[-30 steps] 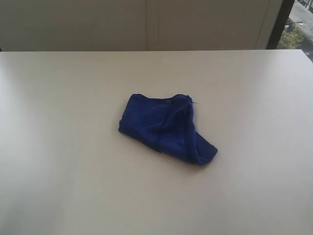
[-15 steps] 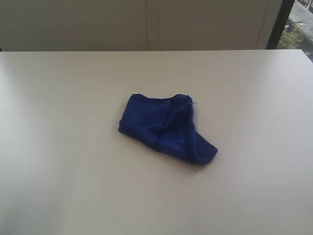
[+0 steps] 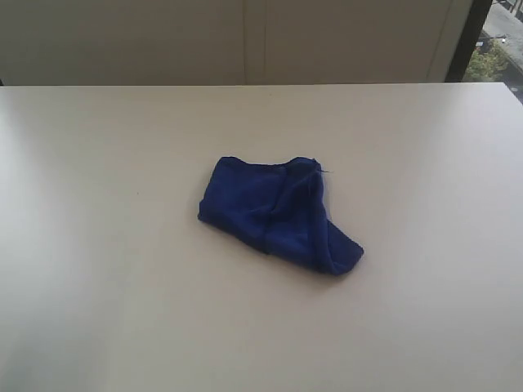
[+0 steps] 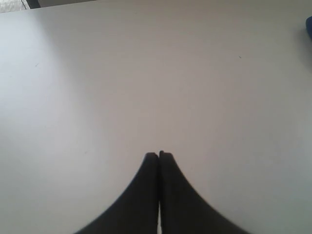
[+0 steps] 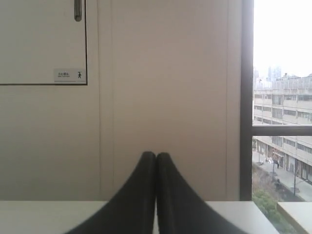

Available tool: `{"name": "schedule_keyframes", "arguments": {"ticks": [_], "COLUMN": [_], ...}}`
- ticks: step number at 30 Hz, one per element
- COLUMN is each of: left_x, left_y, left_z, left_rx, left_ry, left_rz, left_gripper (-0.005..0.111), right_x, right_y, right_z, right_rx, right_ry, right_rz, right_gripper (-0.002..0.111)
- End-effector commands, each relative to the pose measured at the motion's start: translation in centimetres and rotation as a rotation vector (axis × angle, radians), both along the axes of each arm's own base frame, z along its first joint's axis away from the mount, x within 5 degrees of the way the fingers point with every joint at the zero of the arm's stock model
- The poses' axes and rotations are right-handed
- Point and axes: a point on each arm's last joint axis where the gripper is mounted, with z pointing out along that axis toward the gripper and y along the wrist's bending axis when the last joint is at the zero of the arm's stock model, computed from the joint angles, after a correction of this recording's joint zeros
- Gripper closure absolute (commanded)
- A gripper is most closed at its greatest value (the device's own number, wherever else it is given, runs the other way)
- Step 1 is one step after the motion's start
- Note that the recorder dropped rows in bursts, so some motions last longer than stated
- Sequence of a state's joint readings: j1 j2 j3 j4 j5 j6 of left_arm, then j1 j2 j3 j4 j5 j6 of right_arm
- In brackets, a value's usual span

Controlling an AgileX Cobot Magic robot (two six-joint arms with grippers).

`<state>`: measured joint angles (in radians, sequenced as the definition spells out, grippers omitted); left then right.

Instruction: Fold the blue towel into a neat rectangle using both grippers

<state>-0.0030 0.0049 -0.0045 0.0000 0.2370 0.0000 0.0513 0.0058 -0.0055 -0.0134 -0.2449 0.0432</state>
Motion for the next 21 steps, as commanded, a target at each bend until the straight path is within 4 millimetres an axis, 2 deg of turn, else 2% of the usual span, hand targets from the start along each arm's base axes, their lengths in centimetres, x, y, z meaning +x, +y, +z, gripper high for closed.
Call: {"name": "schedule_keyframes", "arguments": {"ticks": [1, 5, 10, 12, 15, 16, 18, 21], "left_x": [0.0, 0.0, 0.0, 0.0, 0.0, 0.0, 0.0, 0.0], "left_y": [0.0, 0.0, 0.0, 0.0, 0.0, 0.0, 0.0, 0.0], "left_z": [-0.1, -0.1, -0.1, -0.1, -0.1, -0.1, -0.1, -0.1], "left_rx": [0.0, 0.0, 0.0, 0.0, 0.0, 0.0, 0.0, 0.0], "left_ry": [-0.001, -0.001, -0.001, -0.001, -0.001, -0.001, -0.001, -0.001], "left_rz": [0.002, 0.002, 0.002, 0.002, 0.002, 0.002, 0.002, 0.002], "left_gripper": [0.107, 0.107, 0.107, 0.107, 0.107, 0.107, 0.107, 0.107], "right_x": [-0.4, -0.6, -0.4, -0.6, -0.1, 0.2, 1.8, 5.4], "right_y": [0.0, -0.1, -0.2, -0.2, 0.0, 0.0, 0.2, 0.5], "right_z": [0.7, 1.2, 1.2, 2.6, 5.9, 7.7, 9.4, 11.5], "right_rx": [-0.034, -0.031, -0.018, -0.001, -0.005, -0.006, -0.016, -0.031], "right_ry": [-0.1, -0.159, -0.101, -0.045, 0.133, 0.183, 0.326, 0.559], "right_rz": [-0.02, -0.023, -0.03, -0.025, -0.004, 0.003, 0.012, 0.026], "right_gripper": [0.108, 0.108, 0.108, 0.108, 0.108, 0.108, 0.108, 0.108]}}
